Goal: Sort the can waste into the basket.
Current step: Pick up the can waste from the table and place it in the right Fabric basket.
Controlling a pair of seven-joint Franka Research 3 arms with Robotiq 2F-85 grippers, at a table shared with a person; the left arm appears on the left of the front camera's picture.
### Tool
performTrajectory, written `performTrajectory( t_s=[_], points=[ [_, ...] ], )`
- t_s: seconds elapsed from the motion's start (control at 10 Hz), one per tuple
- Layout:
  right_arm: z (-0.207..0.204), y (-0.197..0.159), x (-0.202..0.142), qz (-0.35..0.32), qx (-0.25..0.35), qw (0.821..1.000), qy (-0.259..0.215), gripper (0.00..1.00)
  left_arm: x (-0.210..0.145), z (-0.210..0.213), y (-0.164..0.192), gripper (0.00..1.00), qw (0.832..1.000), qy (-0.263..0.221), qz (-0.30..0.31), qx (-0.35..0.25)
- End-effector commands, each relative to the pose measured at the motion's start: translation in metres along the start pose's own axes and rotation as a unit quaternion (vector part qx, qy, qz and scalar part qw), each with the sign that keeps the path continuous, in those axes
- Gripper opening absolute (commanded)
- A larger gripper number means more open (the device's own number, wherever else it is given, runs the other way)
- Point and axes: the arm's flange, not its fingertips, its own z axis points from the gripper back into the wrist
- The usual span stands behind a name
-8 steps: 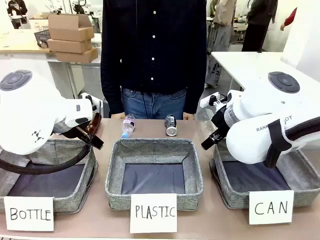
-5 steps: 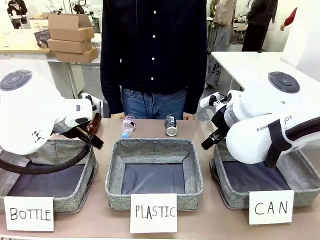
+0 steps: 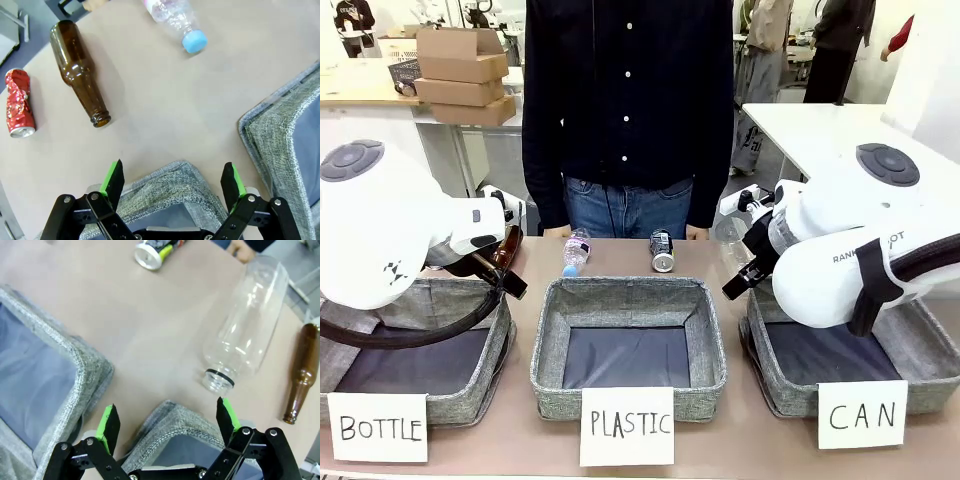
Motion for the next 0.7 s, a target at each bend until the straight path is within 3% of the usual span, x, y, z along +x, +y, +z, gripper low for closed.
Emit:
performTrajectory(
  t_s=[0.0,0.3,0.5,0.6],
  points=[
    [0.000,0.000,0.000,0.000,0.000,1.000,0.000,1.00,0.000,0.000,0.000,1.00,1.000,0.000,0.000,0.000],
    [0.000,0.000,0.000,0.000,0.000,1.000,0.000,1.00,0.000,0.000,0.000,1.00,1.000,0.000,0.000,0.000],
    [0.070,-0.011,0.016,-0.013,-0.045,0.998,-0.040,1.00,0.006,0.090,-0.001,1.00,0.998,-0.050,0.013,-0.021],
    [0.100,-0.011,0.011,-0.002,-0.033,0.999,-0.014,1.00,-0.007,0.129,-0.009,1.00,0.999,-0.041,0.003,-0.018]
  ],
)
